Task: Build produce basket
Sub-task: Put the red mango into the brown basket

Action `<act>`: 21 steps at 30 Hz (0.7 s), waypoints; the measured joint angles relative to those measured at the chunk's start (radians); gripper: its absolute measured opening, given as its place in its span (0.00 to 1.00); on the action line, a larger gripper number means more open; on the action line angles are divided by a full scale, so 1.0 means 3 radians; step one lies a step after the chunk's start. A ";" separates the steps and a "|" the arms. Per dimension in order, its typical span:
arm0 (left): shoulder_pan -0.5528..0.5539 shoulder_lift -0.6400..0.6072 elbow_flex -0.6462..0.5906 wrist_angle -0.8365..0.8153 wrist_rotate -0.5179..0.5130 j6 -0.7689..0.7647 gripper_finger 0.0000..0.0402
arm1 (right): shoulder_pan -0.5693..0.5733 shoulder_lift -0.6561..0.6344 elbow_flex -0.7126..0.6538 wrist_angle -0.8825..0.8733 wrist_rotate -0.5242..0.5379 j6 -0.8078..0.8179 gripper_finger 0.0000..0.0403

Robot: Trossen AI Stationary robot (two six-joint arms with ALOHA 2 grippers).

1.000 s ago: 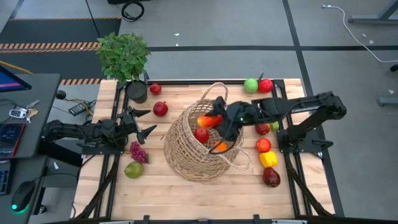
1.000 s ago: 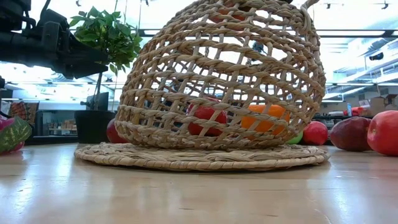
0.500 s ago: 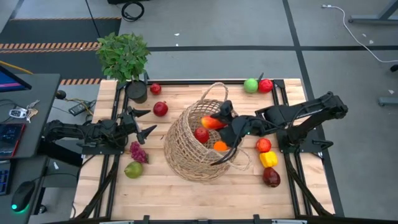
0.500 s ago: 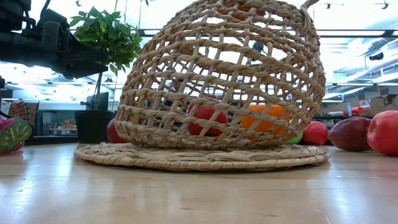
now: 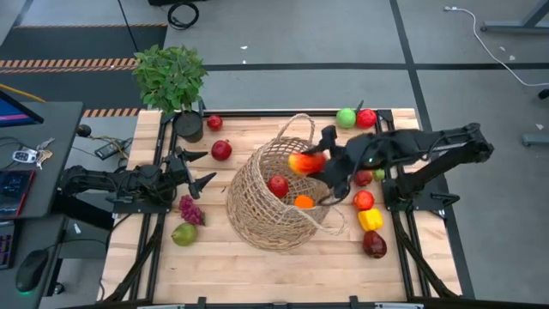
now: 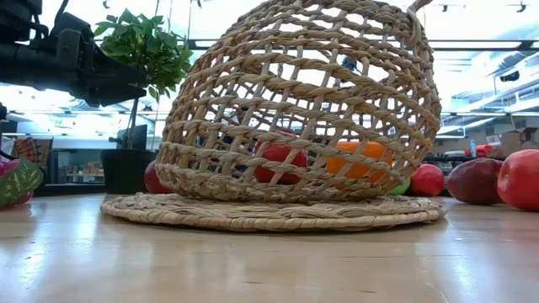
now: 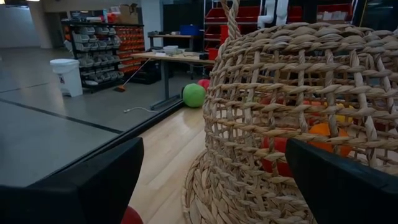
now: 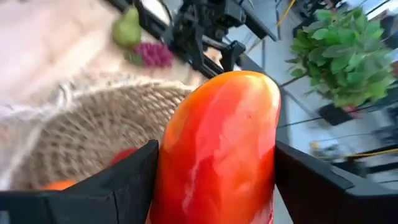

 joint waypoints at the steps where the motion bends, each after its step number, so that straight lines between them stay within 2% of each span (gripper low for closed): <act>1: 0.0000 0.0000 0.0000 0.0000 0.0001 -0.0001 0.99 | -0.0053 -0.0015 0.0000 0.0000 -0.0128 0.0077 0.73; 6: 0.0000 0.0000 0.0000 0.0000 0.0000 0.0000 0.99 | -0.0331 -0.0023 -0.0052 0.0077 -0.0986 0.0412 0.74; 11: 0.0000 0.0000 0.0000 0.0001 0.0000 -0.0001 0.99 | -0.0592 -0.0072 -0.0436 0.0483 -0.1630 0.0533 0.74; 17: 0.0000 0.0000 0.0000 0.0001 0.0000 0.0000 0.99 | -0.0867 -0.0189 -0.1038 0.1663 -0.2372 0.1119 0.74; 21: 0.0000 0.0000 0.0000 0.0001 0.0001 -0.0001 0.99 | -0.0997 -0.0225 -0.1473 0.2848 -0.2549 0.1703 0.74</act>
